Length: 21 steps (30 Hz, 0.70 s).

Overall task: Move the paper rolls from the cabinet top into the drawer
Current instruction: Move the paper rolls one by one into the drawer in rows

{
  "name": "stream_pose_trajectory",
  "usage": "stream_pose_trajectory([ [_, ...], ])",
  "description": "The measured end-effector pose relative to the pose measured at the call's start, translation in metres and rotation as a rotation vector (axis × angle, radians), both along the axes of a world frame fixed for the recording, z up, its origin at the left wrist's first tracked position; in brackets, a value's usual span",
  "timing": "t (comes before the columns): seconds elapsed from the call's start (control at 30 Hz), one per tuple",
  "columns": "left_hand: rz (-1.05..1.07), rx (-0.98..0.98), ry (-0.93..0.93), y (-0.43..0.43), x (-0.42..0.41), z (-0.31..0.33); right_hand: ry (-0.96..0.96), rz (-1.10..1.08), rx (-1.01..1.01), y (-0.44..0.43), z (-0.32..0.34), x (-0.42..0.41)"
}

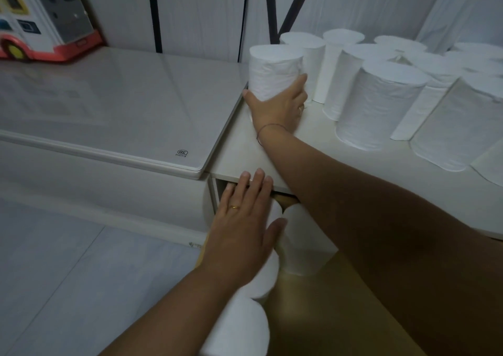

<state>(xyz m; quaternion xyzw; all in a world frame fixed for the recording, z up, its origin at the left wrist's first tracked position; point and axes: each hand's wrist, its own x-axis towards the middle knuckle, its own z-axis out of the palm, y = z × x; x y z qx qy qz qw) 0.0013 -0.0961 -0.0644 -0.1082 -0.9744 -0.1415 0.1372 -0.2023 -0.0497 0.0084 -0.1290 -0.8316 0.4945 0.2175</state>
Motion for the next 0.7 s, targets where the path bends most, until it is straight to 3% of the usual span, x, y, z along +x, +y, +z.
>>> stream_pose_trajectory([
  [0.37, -0.006, 0.013, -0.013, 0.0, 0.0, 0.0, 0.019, -0.119, 0.034, 0.001, 0.002, -0.009],
  [0.7, -0.013, -0.011, -0.008, 0.0, -0.001, 0.0, 0.109, 0.242, 0.012, 0.069, -0.003, 0.059],
])
